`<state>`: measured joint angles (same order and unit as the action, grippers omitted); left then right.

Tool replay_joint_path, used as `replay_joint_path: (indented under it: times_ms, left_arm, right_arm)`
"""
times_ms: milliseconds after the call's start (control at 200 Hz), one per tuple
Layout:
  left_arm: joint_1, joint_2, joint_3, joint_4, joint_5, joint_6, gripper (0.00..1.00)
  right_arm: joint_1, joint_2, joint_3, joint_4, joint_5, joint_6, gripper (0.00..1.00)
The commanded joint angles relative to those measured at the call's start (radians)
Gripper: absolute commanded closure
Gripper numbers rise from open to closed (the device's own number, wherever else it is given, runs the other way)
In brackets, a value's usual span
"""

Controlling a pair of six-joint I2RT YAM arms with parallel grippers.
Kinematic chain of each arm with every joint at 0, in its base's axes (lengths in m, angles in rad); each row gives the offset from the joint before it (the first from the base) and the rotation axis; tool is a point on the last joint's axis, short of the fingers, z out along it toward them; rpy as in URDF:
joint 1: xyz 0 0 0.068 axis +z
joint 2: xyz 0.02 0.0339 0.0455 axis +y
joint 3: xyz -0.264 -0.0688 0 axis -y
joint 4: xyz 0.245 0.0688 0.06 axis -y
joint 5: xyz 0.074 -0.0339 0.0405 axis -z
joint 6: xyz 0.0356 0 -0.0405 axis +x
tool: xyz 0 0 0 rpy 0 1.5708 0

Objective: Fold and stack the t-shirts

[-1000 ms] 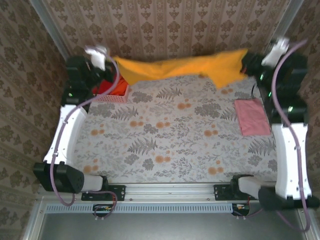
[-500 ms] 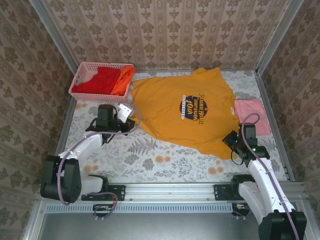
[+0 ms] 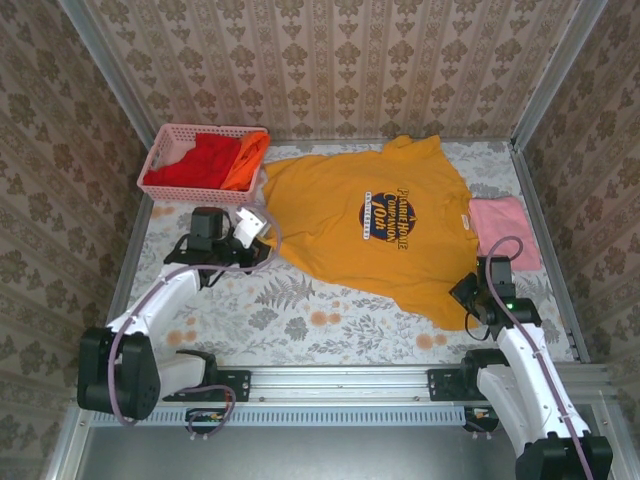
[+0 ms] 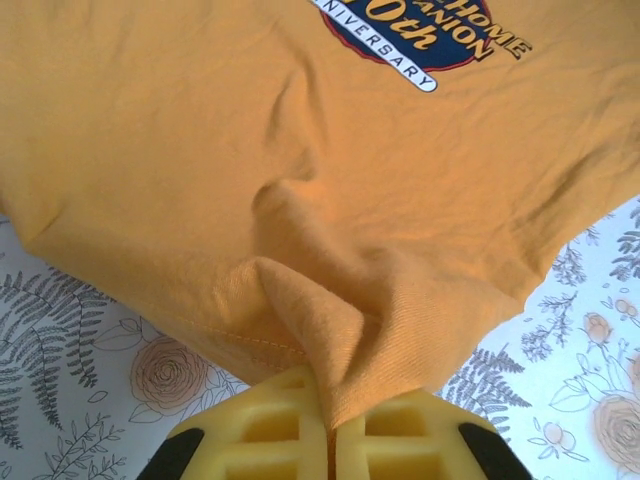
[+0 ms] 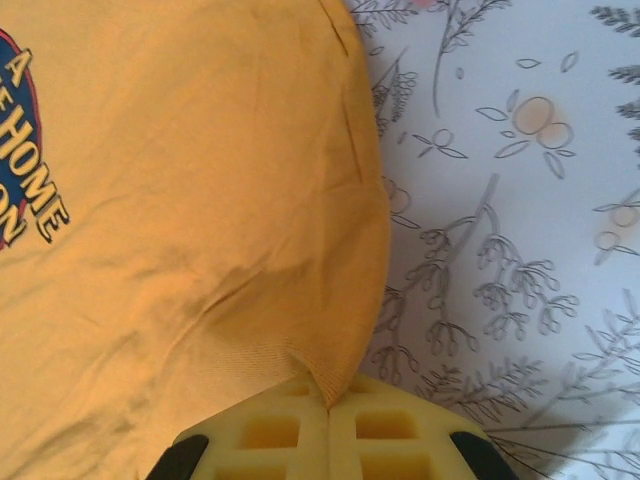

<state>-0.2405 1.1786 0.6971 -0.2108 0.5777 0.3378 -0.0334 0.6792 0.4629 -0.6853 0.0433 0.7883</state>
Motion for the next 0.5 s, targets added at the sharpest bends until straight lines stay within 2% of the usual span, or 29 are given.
replay_joint_path:
  times_ms: [0,30,50,110,140,195,260,355,495]
  left_arm:
    - [0.003,-0.036,-0.006,-0.091,0.036,0.052,0.83]
    - [0.004,-0.041,-0.009,-0.096,0.033,0.051,0.75]
    - [0.005,-0.045,-0.012,-0.099,0.032,0.047,0.69]
    - [0.009,-0.063,-0.021,-0.087,0.021,0.022,0.47]
    - [0.01,-0.075,-0.024,-0.077,0.012,0.008,0.4]
    - [0.013,-0.097,-0.024,-0.061,-0.006,-0.008,0.31]
    - [0.017,-0.111,-0.012,-0.033,-0.034,-0.019,0.21]
    - [0.037,-0.079,0.047,-0.02,-0.045,-0.06,0.12]
    - [0.039,0.089,0.152,0.055,-0.06,-0.258,0.03]
  right_arm:
    - [-0.01,0.008,0.07,-0.104,0.05,-0.063,1.0]
    - [-0.012,0.008,0.083,-0.115,0.05,-0.076,1.0]
    - [-0.013,0.008,0.091,-0.117,0.05,-0.088,0.93]
    - [-0.012,0.008,0.117,-0.116,0.045,-0.127,0.62]
    - [-0.013,0.009,0.132,-0.113,0.042,-0.146,0.48]
    - [-0.013,0.012,0.159,-0.101,0.038,-0.188,0.34]
    - [-0.013,0.032,0.199,-0.087,0.027,-0.241,0.26]
    - [-0.011,0.098,0.253,-0.035,-0.022,-0.303,0.22]
    - [0.009,0.237,0.272,0.137,-0.101,-0.311,0.2]
